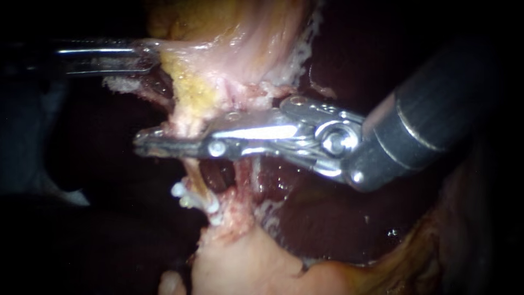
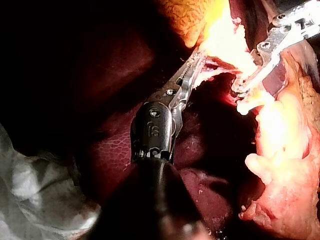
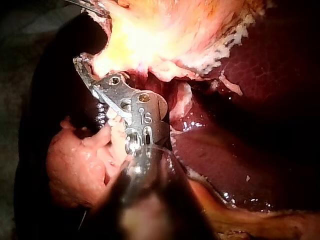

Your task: Clipping third clip left tube

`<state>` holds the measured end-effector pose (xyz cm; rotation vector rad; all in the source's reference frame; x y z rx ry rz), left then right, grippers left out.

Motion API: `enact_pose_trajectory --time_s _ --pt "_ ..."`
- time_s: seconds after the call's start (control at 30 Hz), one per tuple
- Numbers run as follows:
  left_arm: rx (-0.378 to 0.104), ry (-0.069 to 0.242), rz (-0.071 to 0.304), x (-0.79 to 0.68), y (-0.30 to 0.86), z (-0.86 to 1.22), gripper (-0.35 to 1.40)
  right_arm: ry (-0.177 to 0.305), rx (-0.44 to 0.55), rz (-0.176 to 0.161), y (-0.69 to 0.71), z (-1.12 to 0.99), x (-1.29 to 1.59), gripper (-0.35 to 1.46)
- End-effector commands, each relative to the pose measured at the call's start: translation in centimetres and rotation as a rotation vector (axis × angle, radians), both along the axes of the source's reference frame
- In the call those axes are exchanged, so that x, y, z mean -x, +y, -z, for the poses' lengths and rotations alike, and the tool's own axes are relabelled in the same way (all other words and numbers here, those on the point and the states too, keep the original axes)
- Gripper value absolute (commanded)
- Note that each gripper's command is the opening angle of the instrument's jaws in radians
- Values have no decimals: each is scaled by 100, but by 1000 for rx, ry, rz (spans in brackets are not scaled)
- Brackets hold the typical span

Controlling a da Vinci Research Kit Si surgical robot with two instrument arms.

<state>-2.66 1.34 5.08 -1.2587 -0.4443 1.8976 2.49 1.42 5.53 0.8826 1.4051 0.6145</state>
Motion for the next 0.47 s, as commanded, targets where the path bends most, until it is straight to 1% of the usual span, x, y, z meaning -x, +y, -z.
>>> enact_pose_trajectory --time_s 0.03,0.1,0.4,0.47 --pt "0 0 0 0 0 0 -35 -25 4 12 -3 -3 0 -35" --pt "0 0 0 0 0 0 -35 -33 6 16 -5 -5 0 -35" --pt "0 1 1 1 1 -1 -35 -36 7 13 -3 -7 0 -35" --pt "0 1 1 1 1 -1 -35 -31 7 20 -3 -9 0 -35"
